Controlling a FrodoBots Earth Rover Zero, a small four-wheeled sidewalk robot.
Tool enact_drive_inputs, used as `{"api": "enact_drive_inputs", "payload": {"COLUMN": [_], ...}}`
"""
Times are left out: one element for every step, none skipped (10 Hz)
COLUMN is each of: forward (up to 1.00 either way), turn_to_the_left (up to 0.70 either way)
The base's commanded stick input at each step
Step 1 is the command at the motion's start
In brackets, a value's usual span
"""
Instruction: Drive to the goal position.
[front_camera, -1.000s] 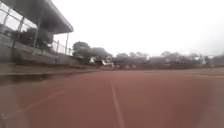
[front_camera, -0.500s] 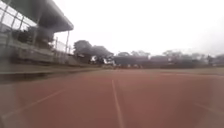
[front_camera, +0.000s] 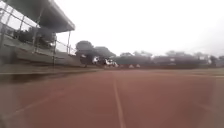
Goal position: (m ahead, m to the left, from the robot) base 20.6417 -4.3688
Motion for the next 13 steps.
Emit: {"api": "enact_drive_inputs", "payload": {"forward": [1.0,1.0,1.0,1.0,1.0,1.0,1.0,1.0,1.0,1.0,1.0,1.0,1.0], "turn_to_the_left": [0.0,0.0,0.0,0.0,0.0,0.0,0.0,0.0,0.0,0.0,0.0,0.0,0.0]}}
